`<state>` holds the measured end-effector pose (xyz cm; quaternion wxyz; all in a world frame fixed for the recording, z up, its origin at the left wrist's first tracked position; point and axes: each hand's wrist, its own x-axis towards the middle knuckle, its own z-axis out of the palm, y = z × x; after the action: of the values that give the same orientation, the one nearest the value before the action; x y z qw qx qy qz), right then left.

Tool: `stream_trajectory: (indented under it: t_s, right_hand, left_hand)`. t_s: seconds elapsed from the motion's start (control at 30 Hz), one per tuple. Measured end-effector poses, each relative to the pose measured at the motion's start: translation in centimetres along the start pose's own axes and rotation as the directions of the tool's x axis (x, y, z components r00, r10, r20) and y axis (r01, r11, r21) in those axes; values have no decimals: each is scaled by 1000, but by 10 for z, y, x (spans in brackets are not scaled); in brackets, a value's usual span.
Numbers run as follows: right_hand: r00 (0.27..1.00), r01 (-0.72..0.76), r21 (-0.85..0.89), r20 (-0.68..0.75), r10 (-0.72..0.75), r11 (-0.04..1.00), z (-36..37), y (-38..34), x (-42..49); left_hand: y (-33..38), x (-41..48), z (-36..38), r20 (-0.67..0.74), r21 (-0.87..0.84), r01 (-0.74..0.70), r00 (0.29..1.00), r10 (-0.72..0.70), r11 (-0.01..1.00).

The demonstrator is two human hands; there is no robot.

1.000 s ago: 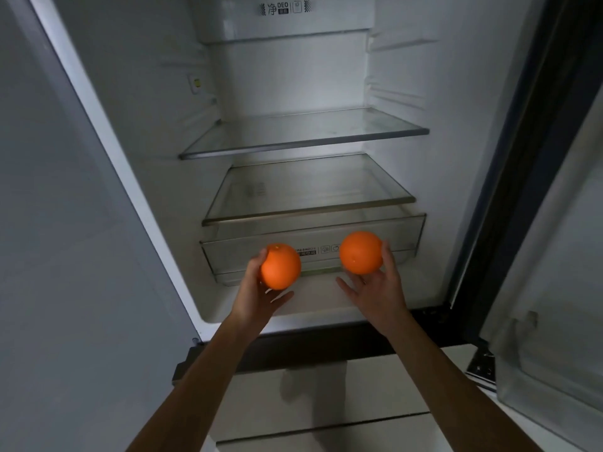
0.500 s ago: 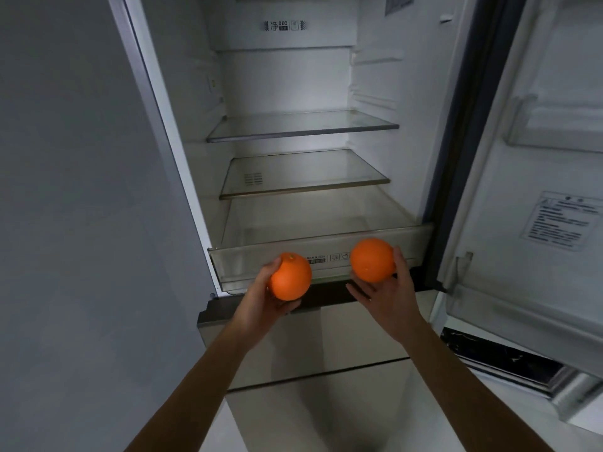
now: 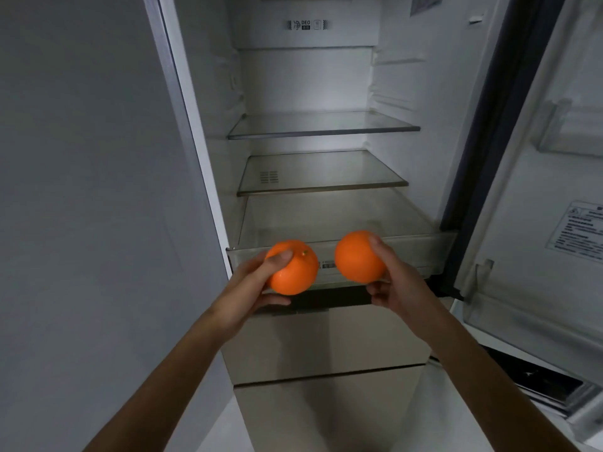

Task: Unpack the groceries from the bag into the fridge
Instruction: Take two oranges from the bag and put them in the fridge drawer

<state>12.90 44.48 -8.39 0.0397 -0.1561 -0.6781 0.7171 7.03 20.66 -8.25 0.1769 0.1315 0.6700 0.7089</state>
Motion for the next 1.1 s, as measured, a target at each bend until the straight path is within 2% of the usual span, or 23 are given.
stream_trajectory:
  t_s: [0.13, 0.27, 0.3, 0.37, 0.47, 0.53, 0.63, 0.73, 0.83, 0.93, 1.1]
  right_hand:
    - [985, 160, -108, 77, -152, 981, 14, -45, 17]
    - [968, 242, -347, 144, -204, 906, 24, -73, 68]
    - [969, 240, -397, 159, -191, 886, 26, -77, 82]
    - [964, 259, -528, 193, -182, 809, 30, -81, 113]
    - [935, 355, -756, 289, -207, 550, 33, -85, 159]
    - [930, 368, -845, 339, -143, 388, 37, -86, 183]
    - [933, 348, -896, 359, -11, 276, 46, -81, 213]
    - [925, 373, -922, 378, 35, 107, 55, -70, 239]
    - [910, 414, -910, 411, 59, -41, 62, -56, 261]
    - [901, 431, -901, 428, 70, -37, 71, -49, 277]
    - [892, 448, -894, 445, 82, -23, 82, -40, 295]
  left_hand:
    - [44, 13, -12, -22, 178, -142, 989, 148, 974]
    - [64, 51, -34, -73, 462, -179, 968, 238, 868]
    - [66, 64, -40, -65, 553, -178, 965, 255, 814]
    - [65, 90, -51, -12, 755, -174, 960, 279, 632]
    - [61, 129, -60, 80, 922, -171, 962, 260, 348]
    - [58, 153, -61, 125, 959, -174, 967, 220, 222]
    - [50, 184, -59, 190, 982, -191, 978, 85, 6]
    - [37, 205, -58, 206, 962, -216, 976, -73, -169]
    - [26, 217, -55, 211, 900, -224, 975, -74, -373]
    - [21, 225, -57, 185, 879, -157, 982, 19, -451]
    - [14, 234, -64, 147, 888, -91, 985, 90, -450]
